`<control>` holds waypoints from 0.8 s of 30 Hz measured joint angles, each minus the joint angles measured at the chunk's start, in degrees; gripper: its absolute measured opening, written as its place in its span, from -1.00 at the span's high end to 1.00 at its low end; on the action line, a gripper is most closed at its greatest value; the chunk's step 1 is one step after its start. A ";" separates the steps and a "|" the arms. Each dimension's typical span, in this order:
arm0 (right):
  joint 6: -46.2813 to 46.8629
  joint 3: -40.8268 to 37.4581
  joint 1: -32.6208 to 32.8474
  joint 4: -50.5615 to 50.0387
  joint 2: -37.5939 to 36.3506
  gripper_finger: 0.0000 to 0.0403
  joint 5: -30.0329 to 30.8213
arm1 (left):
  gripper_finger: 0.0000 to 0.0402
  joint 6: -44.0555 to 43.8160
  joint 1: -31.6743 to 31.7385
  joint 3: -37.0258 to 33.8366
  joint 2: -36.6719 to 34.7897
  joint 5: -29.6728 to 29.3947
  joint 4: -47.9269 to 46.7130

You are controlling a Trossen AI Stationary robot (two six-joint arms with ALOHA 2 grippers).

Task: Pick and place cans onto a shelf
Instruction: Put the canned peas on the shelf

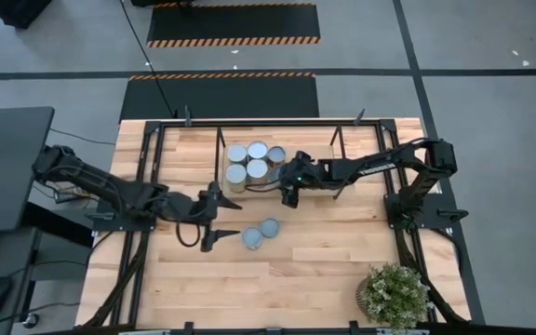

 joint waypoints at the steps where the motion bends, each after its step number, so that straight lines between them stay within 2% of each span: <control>1: -0.05 -0.08 -0.19 -0.54 0.12 -0.54 -0.53 | -0.59 -0.27 -0.61 0.02 -0.25 -0.66 -0.57; 5: -0.10 -0.16 -0.86 -1.37 0.81 -0.56 -3.27 | -0.59 -0.41 -1.97 -0.04 -0.50 -1.10 0.55; 16: -0.34 0.08 -1.26 -3.85 1.68 -0.83 -3.47 | -0.59 -1.08 -2.36 -0.04 -0.40 -1.31 1.00; 24: -2.89 6.86 -0.41 -12.78 1.77 -0.86 -2.49 | -0.59 -1.51 -2.35 -0.04 -0.38 -1.31 0.68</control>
